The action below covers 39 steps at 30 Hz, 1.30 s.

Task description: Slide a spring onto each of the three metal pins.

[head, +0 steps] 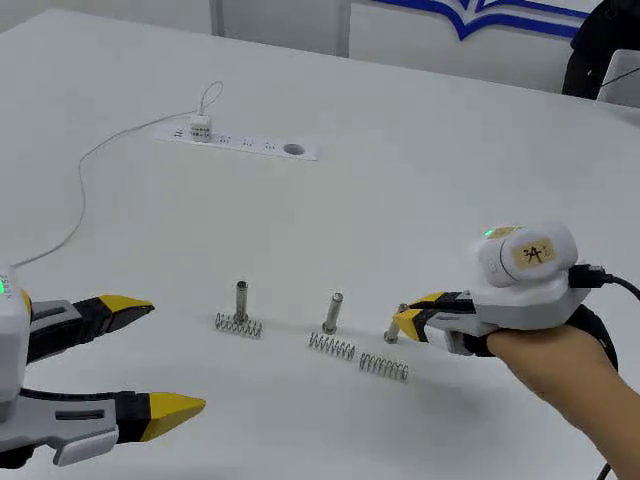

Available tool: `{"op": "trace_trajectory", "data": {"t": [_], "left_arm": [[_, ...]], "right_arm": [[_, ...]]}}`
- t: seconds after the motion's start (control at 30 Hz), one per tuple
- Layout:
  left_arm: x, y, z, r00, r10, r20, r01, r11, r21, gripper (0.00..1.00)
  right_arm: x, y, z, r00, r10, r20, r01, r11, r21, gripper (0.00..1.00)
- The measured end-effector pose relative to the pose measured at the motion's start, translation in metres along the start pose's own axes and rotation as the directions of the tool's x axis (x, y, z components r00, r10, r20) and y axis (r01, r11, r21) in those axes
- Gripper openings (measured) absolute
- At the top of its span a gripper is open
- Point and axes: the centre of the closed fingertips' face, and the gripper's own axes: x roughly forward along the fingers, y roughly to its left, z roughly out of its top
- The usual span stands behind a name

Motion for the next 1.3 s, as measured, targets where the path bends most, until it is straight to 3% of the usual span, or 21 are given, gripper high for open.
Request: {"op": "trace_trajectory", "data": {"t": [0.27,0.47,0.67,0.87,1.0,1.3], "left_arm": [[0.001,-0.001,0.000,1.0000,-0.003,-0.001,0.003,1.000,0.003,0.67],[0.001,-0.001,0.000,1.0000,-0.004,-0.002,0.004,1.000,0.002,0.67],[0.001,-0.001,0.000,1.0000,-0.004,-0.004,0.005,1.000,0.003,0.67],[0.001,-0.002,0.000,1.0000,-0.006,-0.007,0.006,1.000,0.003,0.67],[0.002,-0.002,0.000,1.0000,-0.006,-0.007,0.006,1.000,0.004,0.67],[0.002,-0.003,-0.001,0.9999,-0.008,-0.011,0.008,1.000,0.004,0.67]], "right_arm": [[-0.012,0.000,-0.010,0.9998,0.012,-0.013,-0.012,1.000,-0.022,0.14],[-0.019,0.009,-0.016,0.9973,0.073,-0.011,-0.073,0.996,-0.049,0.15],[-0.021,0.019,-0.025,0.9898,0.138,-0.036,-0.141,0.984,-0.110,0.15],[-0.016,0.028,-0.033,0.9779,0.196,-0.072,-0.206,0.963,-0.171,0.16],[-0.011,0.033,-0.038,0.9672,0.231,-0.105,-0.250,0.941,-0.228,0.16],[-0.002,0.036,-0.045,0.9494,0.281,-0.141,-0.311,0.906,-0.286,0.16]]}}
